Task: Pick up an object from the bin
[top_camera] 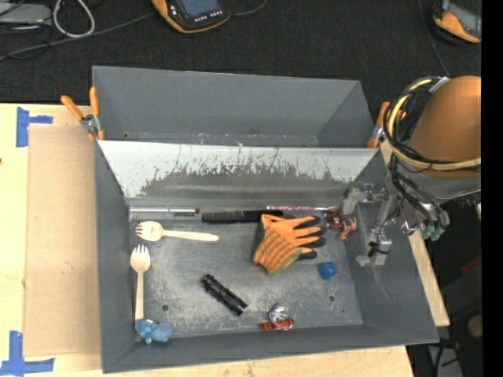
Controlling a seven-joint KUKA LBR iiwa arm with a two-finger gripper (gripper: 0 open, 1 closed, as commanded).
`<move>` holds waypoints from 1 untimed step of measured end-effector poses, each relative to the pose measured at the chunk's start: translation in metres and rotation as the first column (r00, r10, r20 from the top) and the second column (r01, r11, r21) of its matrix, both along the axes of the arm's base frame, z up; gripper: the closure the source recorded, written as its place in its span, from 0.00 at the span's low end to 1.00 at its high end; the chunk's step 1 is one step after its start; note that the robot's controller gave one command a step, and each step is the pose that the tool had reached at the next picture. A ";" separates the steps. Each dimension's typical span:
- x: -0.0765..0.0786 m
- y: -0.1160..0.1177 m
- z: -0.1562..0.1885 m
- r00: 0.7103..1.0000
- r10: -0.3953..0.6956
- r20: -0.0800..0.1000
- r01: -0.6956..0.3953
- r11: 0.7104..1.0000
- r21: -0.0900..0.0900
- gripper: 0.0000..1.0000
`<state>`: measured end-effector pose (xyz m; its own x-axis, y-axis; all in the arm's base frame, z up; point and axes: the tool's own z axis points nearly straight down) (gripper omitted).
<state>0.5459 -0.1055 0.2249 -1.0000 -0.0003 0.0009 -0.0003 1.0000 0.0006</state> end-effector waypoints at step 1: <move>0.018 0.015 -0.078 1.000 0.003 0.003 -0.003 1.000 -0.001 0.00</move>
Offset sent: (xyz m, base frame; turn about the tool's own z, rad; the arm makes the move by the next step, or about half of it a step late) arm 0.0350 0.0489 -0.1359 -0.3948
